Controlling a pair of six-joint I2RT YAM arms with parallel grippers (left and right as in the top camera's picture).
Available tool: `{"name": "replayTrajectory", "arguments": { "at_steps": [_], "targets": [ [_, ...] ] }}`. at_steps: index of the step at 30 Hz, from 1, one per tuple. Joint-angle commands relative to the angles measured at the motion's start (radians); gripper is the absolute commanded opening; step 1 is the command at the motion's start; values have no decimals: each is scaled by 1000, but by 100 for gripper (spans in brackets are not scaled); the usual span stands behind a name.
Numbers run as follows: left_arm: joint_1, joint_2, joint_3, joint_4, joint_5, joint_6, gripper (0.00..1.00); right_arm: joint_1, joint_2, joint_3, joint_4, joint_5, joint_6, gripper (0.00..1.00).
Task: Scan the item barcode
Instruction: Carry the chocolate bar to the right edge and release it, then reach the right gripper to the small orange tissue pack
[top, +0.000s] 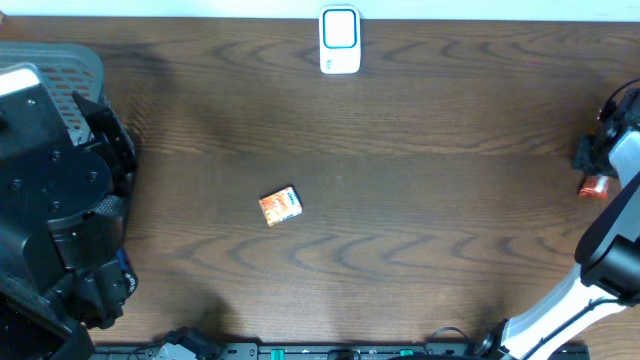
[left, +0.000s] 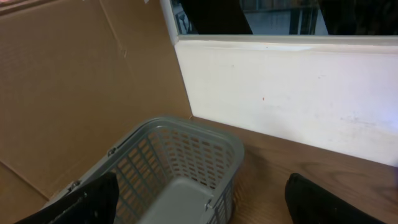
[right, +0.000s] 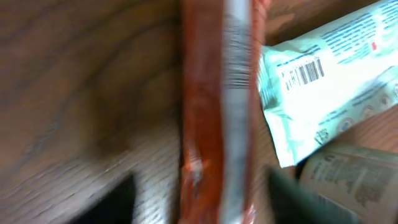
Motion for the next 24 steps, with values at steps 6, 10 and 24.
{"name": "replayTrajectory", "arguments": {
  "at_steps": [6,10,24],
  "targets": [
    [4,-3,1,0,-6,-5,86,100,-289,103,-93,-805,281,99],
    [4,-3,1,0,-6,-5,86,262,-303,89,-118,-1171,300,99],
    [4,-3,1,0,-6,-5,86,1143,-200,83,-202,-401,518,99]
  ]
}}
